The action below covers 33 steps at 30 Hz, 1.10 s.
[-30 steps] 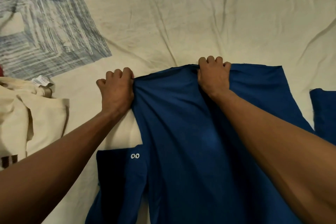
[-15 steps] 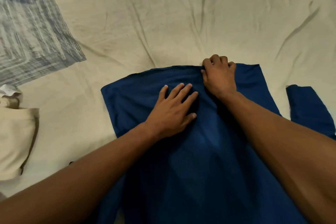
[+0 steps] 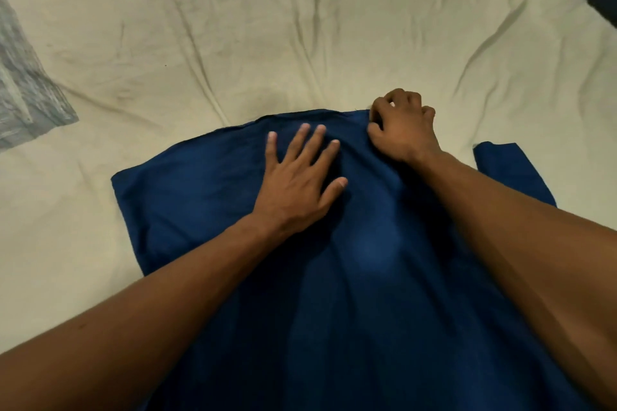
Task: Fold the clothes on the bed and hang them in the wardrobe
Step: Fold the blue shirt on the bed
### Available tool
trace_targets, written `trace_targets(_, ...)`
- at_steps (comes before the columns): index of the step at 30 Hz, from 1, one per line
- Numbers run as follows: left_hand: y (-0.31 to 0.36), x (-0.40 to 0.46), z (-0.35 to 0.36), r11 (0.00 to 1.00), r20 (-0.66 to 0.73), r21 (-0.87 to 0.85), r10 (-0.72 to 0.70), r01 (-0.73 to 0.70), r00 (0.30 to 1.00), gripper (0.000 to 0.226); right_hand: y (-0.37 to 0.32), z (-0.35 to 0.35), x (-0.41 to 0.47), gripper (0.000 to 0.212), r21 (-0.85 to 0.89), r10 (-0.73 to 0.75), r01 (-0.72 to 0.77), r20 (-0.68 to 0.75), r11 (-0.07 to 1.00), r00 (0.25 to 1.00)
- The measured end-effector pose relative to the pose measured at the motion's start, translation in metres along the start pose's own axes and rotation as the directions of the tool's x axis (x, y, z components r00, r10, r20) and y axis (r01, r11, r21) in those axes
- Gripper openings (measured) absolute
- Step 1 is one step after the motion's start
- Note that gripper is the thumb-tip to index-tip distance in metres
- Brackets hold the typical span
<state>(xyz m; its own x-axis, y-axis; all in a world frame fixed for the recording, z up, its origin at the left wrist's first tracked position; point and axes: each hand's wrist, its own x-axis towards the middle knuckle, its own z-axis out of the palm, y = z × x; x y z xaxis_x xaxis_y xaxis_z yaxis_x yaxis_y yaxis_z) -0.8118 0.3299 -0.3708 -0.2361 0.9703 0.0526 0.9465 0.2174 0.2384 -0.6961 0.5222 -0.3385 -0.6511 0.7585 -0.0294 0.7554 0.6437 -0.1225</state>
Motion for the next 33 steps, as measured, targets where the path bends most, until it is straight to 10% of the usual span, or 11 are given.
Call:
trace_targets(4,0.025,0.021,0.013,0.987,0.110,-0.036,0.159,-0.156,0.981,0.077,0.016,0.001,0.001,0.023,-0.091,0.098,-0.100,-0.024,0.991,0.995)
trace_targets(25,0.030,0.037,0.031,0.993,0.018,0.056,0.102,-0.102,0.995,0.076,0.063,-0.016,-0.007,0.044,-0.151,-0.093,0.100,0.048,0.983,0.994)
trace_targets(33,0.023,0.048,0.025,0.913,0.094,0.064,0.397,-0.403,0.913,0.065,0.068,-0.014,0.011,0.024,-0.026,0.253,-0.256,-0.075,0.966,0.964)
